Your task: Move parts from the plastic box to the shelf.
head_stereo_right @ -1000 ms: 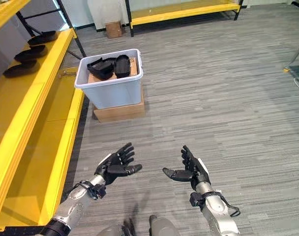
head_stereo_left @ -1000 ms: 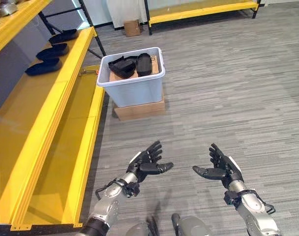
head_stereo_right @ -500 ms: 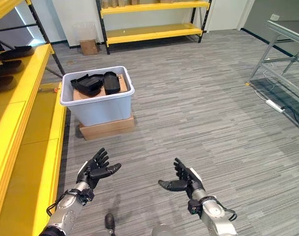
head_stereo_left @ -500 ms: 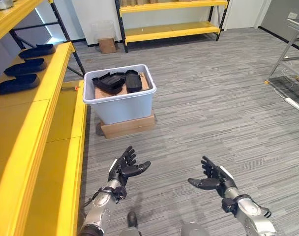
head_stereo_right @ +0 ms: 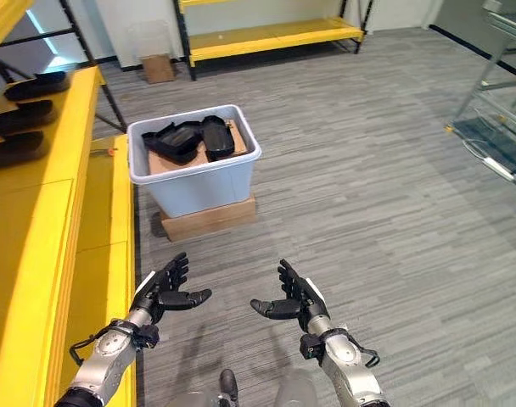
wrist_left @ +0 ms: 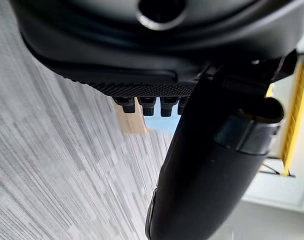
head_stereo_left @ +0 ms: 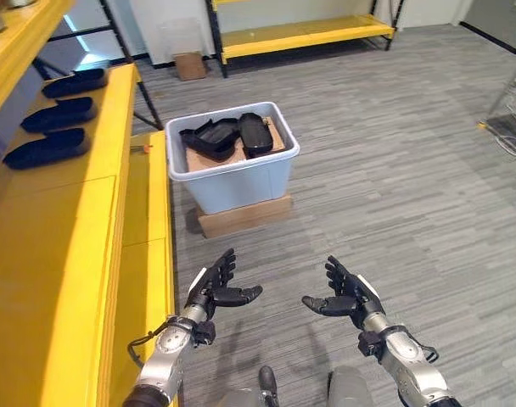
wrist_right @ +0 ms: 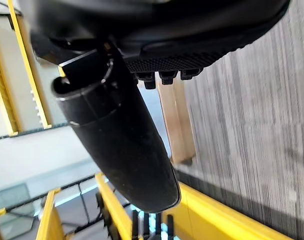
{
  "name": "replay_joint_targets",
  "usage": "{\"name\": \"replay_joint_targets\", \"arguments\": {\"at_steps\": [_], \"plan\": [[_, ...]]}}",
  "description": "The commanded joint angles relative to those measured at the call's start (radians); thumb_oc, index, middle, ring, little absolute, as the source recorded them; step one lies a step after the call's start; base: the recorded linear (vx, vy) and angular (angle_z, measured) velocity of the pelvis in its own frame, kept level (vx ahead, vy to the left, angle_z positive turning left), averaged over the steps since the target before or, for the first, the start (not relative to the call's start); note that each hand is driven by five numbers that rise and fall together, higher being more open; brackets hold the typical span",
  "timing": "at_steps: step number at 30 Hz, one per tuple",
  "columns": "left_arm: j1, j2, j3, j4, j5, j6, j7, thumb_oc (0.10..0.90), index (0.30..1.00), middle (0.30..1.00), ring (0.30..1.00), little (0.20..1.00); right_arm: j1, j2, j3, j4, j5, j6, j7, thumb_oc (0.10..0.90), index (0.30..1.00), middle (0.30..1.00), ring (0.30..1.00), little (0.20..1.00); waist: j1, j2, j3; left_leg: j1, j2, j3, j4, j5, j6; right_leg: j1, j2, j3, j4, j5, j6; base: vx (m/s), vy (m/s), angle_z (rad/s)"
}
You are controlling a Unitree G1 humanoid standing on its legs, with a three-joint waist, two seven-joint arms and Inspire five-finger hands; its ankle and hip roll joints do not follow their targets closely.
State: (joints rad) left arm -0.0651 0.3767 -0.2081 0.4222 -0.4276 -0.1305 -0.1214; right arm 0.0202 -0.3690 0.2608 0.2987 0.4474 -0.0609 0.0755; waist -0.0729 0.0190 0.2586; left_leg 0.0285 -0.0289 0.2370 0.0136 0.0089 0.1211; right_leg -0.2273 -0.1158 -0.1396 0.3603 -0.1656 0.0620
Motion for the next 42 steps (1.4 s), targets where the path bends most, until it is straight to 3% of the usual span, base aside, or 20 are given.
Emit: {"name": "replay_joint_targets", "arguments": {"at_steps": [1,3,7,8,9,10,14,17,24,27,30,31,32,34,36,37,39,40,41,42], "plan": [[-0.044,0.006,0.005,-0.107,-0.064,-0.049,-0.035,0.900,1.000,1.000,1.000,1.000,-0.055,-0.031,-0.045,-0.101,0.016,-0.086,0.011,0.900,1.000,1.000,1.000,1.000,-0.037,-0.002,-0.031,0.068,-0.051,-0.144,-0.027,-0.111,-0.034,0.003,0.053,-0.028,-0.200,0.198,0.023,0.38,-0.117,-0.15],[-0.042,-0.005,-0.023,-0.124,-0.058,-0.043,-0.024,0.900,1.000,1.000,1.000,1.000,-0.035,-0.029,-0.080,-0.119,-0.013,-0.088,0.013,0.900,1.000,1.000,1.000,1.000,-0.066,-0.002,-0.013,0.117,-0.068,-0.184,-0.040,-0.141,-0.032,-0.082,0.042,0.005,-0.344,0.281,0.052,0.36,-0.126,0.07],[-0.015,-0.019,-0.043,-0.136,-0.048,-0.049,-0.049,0.900,1.000,1.000,1.000,1.000,0.004,-0.025,-0.114,-0.146,-0.044,-0.106,0.003,0.900,1.000,1.000,1.000,1.000,-0.088,0.002,-0.003,0.160,-0.076,-0.221,-0.019,-0.194,-0.022,-0.103,0.039,0.042,-0.414,0.323,0.063,0.36,-0.168,0.34],[0.000,-0.022,-0.052,-0.142,-0.040,-0.049,-0.069,0.900,1.000,1.000,1.000,1.000,0.021,-0.029,-0.120,-0.159,-0.062,-0.131,-0.023,0.900,1.000,1.000,1.000,1.000,-0.105,-0.001,-0.009,0.171,-0.096,-0.252,-0.005,-0.226,-0.008,-0.080,0.052,0.102,-0.444,0.323,0.065,0.43,-0.244,0.66],[0.001,-0.025,-0.053,-0.137,-0.038,-0.053,-0.074,0.900,1.000,1.000,1.000,1.000,0.023,-0.033,-0.118,-0.159,-0.065,-0.137,-0.026,0.900,1.000,1.000,1.000,1.000,-0.108,-0.001,-0.013,0.173,-0.100,-0.260,-0.004,-0.230,-0.005,-0.076,0.054,0.112,-0.445,0.326,0.066,0.55,-0.356,0.91],[-0.002,-0.032,-0.068,-0.120,-0.029,-0.079,-0.098,0.900,1.000,1.000,1.000,1.000,0.024,-0.041,-0.110,-0.162,-0.078,-0.146,-0.043,0.900,1.000,1.000,1.000,1.000,-0.120,-0.006,-0.024,0.177,-0.109,-0.272,0.020,-0.257,-0.002,-0.058,0.056,0.150,-0.416,0.339,0.066,0.34,-0.236,1.19],[0.015,-0.015,-0.091,-0.136,-0.045,-0.093,-0.144,0.900,1.000,1.000,1.000,1.000,0.018,-0.054,-0.095,-0.166,-0.080,-0.156,-0.016,0.900,1.000,1.000,1.000,1.000,-0.123,-0.008,-0.020,0.175,-0.097,-0.261,0.064,-0.293,-0.007,-0.067,0.061,0.160,-0.274,0.318,0.053,0.45,-0.371,0.74],[0.046,-0.009,-0.101,-0.128,-0.048,-0.094,-0.128,0.900,1.000,1.000,1.000,1.000,0.013,-0.073,-0.087,-0.154,-0.084,-0.162,-0.013,0.900,1.000,1.000,1.000,1.000,-0.128,0.003,-0.014,0.177,-0.074,-0.232,0.130,-0.318,-0.021,-0.072,0.072,0.136,-0.153,0.235,0.018,0.53,-0.446,-0.08],[0.063,-0.025,-0.082,-0.106,-0.077,-0.107,-0.116,0.900,1.000,1.000,1.000,1.000,0.045,-0.105,-0.105,-0.164,-0.100,-0.165,-0.020,0.900,1.000,1.000,1.000,1.000,-0.150,0.032,-0.053,0.150,-0.039,-0.194,0.306,-0.127,-0.111,-0.010,0.125,0.106,-0.142,0.139,-0.055,0.30,-0.258,0.20],[0.035,-0.029,-0.071,-0.106,-0.082,-0.135,-0.128,0.900,1.000,1.000,1.000,1.000,0.055,-0.109,-0.127,-0.155,-0.091,-0.173,-0.038,0.900,1.000,1.000,1.000,1.000,-0.152,0.016,-0.070,0.048,-0.008,-0.099,0.519,-0.040,-0.153,0.064,0.113,0.064,-0.200,0.123,-0.087,0.20,-0.269,0.40],[0.029,-0.033,-0.059,-0.115,-0.076,-0.135,-0.116,0.900,1.000,1.000,1.000,1.000,0.058,-0.111,-0.138,-0.148,-0.088,-0.186,-0.045,0.900,1.000,1.000,1.000,1.000,-0.140,0.001,-0.070,-0.050,-0.009,-0.073,0.596,-0.064,-0.137,0.106,0.103,0.056,-0.231,0.120,-0.090,0.16,-0.155,0.48],[0.029,-0.031,-0.044,-0.117,-0.077,-0.139,-0.102,0.900,1.000,1.000,1.000,1.000,0.051,-0.108,-0.143,-0.141,-0.089,-0.197,-0.044,0.900,1.000,1.000,1.000,1.000,-0.126,-0.011,-0.067,-0.102,-0.014,-0.055,0.595,-0.115,-0.104,0.137,0.097,0.063,-0.244,0.115,-0.085,0.23,-0.081,0.29],[0.039,-0.022,-0.024,-0.121,-0.083,-0.150,-0.092,0.900,1.000,1.000,1.000,1.000,0.045,-0.106,-0.145,-0.144,-0.090,-0.203,-0.043,0.900,1.000,1.000,1.000,1.000,-0.110,-0.021,-0.060,-0.139,-0.010,-0.034,0.506,-0.148,-0.071,0.161,0.095,0.072,-0.242,0.106,-0.079,0.24,-0.065,0.16],[0.052,-0.009,0.003,-0.126,-0.086,-0.177,-0.079,0.900,1.000,1.000,1.000,1.000,0.037,-0.105,-0.148,-0.153,-0.089,-0.200,-0.040,0.900,1.000,1.000,1.000,1.000,-0.092,-0.029,-0.046,-0.164,0.010,-0.002,0.371,-0.144,-0.066,0.205,0.094,0.074,-0.237,0.084,-0.074,0.24,0.024,0.09],[0.059,-0.002,0.020,-0.133,-0.090,-0.186,-0.071,0.900,1.000,1.000,1.000,1.000,0.035,-0.106,-0.146,-0.161,-0.070,-0.197,-0.038,0.900,1.000,1.000,1.000,1.000,-0.079,-0.029,-0.040,-0.175,0.031,0.002,0.258,-0.111,-0.078,0.240,0.098,0.073,-0.242,0.068,-0.072,0.27,0.055,-0.01],[0.076,0.004,0.045,-0.133,-0.096,-0.203,-0.069,0.900,1.000,1.000,1.000,1.000,0.039,-0.106,-0.145,-0.167,-0.035,-0.186,-0.028,0.900,1.000,1.000,1.000,1.000,-0.062,-0.020,-0.036,-0.187,0.079,-0.018,0.100,-0.016,-0.113,0.288,0.114,0.082,-0.246,0.039,-0.072,0.36,0.063,-0.12],[0.099,0.005,0.084,-0.113,-0.115,-0.224,-0.082,0.900,1.000,1.000,1.000,1.000,0.041,-0.106,-0.143,-0.165,0.011,-0.171,-0.007,0.900,1.000,1.000,1.000,1.000,-0.042,-0.020,-0.030,-0.185,0.148,-0.043,-0.059,0.078,-0.147,0.350,0.120,0.101,-0.243,-0.002,-0.073,0.45,0.084,-0.26],[0.101,0.005,0.091,-0.105,-0.121,-0.230,-0.082,0.900,1.000,1.000,1.000,1.000,0.039,-0.105,-0.142,-0.163,0.020,-0.167,0.003,0.900,1.000,1.000,1.000,1.000,-0.039,-0.023,-0.030,-0.188,0.166,-0.049,-0.087,0.082,-0.151,0.357,0.117,0.106,-0.238,-0.008,-0.072,0.44,0.107,-0.45],[0.098,-0.002,0.109,-0.081,-0.152,-0.226,-0.078,0.900,1.000,1.000,1.000,1.000,0.033,-0.100,-0.132,-0.158,0.050,-0.148,0.033,0.900,1.000,1.000,1.000,1.000,-0.036,-0.030,-0.027,-0.229,0.227,-0.070,-0.101,0.069,-0.160,0.372,0.109,0.118,-0.215,-0.030,-0.071,0.44,0.106,-0.48],[0.087,-0.011,0.110,-0.057,-0.157,-0.222,-0.082,0.900,1.000,1.000,1.000,1.000,0.026,-0.096,-0.125,-0.147,0.054,-0.148,0.052,0.900,1.000,1.000,1.000,1.000,-0.040,-0.036,-0.025,-0.232,0.240,-0.070,-0.101,0.051,-0.169,0.390,0.095,0.117,-0.197,-0.059,-0.065,0.52,0.125,-0.60]]}}
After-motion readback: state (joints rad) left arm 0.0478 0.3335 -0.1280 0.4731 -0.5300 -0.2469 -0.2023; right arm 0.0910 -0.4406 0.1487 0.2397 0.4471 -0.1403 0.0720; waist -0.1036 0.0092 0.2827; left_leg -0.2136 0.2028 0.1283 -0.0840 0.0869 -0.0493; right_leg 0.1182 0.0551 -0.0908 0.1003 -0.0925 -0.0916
